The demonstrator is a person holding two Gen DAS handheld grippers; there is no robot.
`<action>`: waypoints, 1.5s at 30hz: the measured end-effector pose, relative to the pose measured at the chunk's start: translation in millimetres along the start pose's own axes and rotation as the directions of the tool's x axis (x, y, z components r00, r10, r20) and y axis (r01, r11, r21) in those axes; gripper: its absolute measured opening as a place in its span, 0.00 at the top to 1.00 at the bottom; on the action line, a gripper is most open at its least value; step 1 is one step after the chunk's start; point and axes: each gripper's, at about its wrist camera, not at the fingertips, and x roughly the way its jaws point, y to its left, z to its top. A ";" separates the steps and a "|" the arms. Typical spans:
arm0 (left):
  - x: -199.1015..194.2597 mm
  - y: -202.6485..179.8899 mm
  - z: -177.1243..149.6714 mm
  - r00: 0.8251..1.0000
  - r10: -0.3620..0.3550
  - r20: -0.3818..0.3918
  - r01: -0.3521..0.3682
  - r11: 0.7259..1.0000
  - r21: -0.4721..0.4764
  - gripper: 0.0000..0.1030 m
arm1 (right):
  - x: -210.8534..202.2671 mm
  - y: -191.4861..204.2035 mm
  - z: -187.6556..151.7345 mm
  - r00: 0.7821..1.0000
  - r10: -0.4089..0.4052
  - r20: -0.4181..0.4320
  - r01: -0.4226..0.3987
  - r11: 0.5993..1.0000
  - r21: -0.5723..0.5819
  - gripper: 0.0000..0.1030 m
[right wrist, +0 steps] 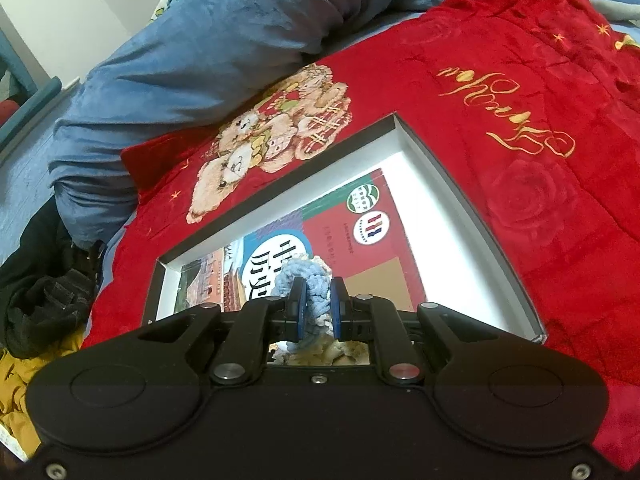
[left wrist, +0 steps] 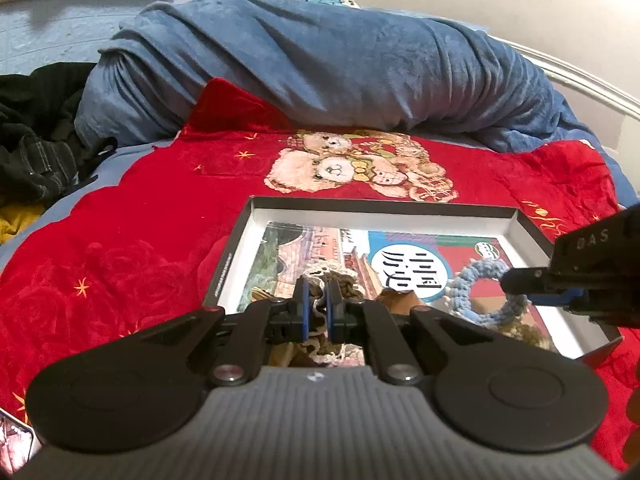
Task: Organize objects
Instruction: 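Lower the held chain and blue ring into the lid with both grippers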
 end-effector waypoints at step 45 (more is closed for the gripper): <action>-5.9 -14.7 -10.7 0.999 0.016 0.038 -0.018 0.998 0.067 0.87 | 3.5 19.0 -10.0 1.000 0.020 -0.016 -0.021 0.997 -0.077 0.87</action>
